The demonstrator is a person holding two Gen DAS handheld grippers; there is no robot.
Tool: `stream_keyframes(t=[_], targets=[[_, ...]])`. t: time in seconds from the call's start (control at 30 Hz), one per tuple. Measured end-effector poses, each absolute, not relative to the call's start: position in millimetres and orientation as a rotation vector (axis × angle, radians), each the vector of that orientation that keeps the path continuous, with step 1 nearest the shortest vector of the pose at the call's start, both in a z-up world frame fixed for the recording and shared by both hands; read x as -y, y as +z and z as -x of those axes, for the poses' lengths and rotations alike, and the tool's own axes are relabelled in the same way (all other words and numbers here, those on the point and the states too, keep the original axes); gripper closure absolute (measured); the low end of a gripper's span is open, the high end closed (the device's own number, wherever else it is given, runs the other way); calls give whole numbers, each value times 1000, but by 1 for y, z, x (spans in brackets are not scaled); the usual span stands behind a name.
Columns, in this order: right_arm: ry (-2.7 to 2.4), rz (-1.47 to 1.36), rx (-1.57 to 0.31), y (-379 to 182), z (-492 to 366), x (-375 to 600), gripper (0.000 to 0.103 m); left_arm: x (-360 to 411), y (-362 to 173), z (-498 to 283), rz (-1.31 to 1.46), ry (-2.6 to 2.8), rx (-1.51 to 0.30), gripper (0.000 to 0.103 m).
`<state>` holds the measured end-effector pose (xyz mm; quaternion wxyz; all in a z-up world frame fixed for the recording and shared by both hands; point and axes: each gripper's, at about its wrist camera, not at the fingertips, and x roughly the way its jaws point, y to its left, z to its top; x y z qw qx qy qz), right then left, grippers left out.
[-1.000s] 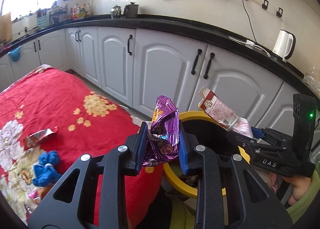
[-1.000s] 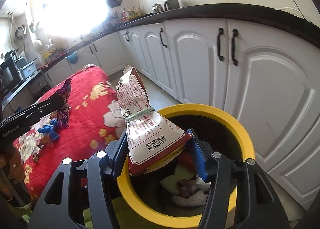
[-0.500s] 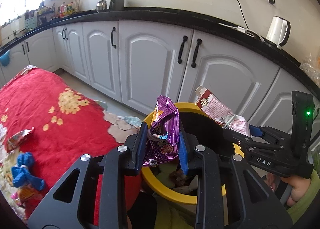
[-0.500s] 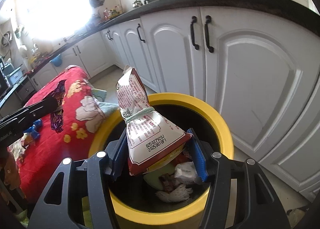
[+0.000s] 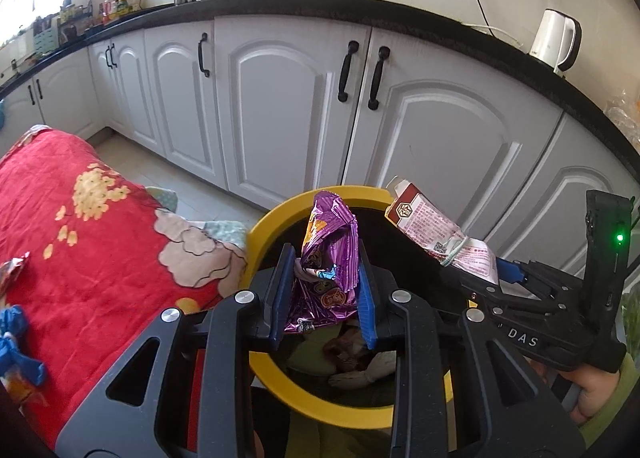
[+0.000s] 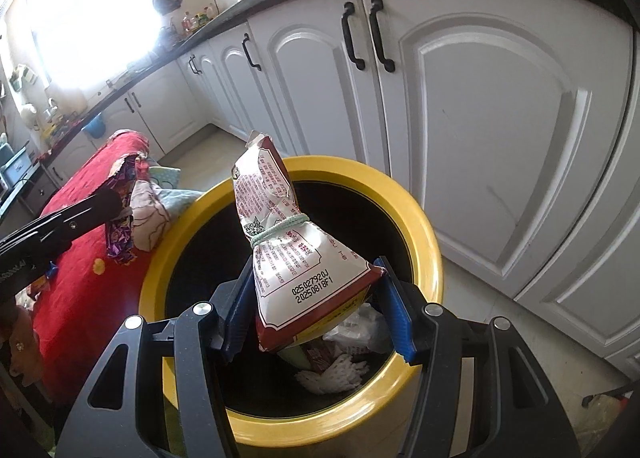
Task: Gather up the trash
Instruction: 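Open both grippers to drop the wrapper and snack bag into the bin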
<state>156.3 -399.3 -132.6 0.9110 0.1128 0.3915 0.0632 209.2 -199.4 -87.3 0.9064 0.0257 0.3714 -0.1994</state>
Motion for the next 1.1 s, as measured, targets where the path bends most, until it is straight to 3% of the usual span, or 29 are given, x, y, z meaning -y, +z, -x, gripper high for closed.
stream_keyframes(t=[0.3,0.53,0.7,0.83,0.93,1.1], targets=[[140,-268,-830,-142,-159,401,46,206,-102,-220,-43,-411,-813,79],[123,-290,-815,-139,-158,405,32,196,-102,-221,-19,-368,-820,52],[112,-293,-805,-137,-156,405,23,187,-96,-217,2,-354,-808,39],[103,-277,-791,-132,-154,402,18,178,-92,-214,16,-343,-800,19],[91,-256,-778,-128,-154,399,14,173,-89,-210,19,-332,-791,12],[79,-204,-751,-119,-151,390,9,163,-81,-204,20,-303,-769,11]])
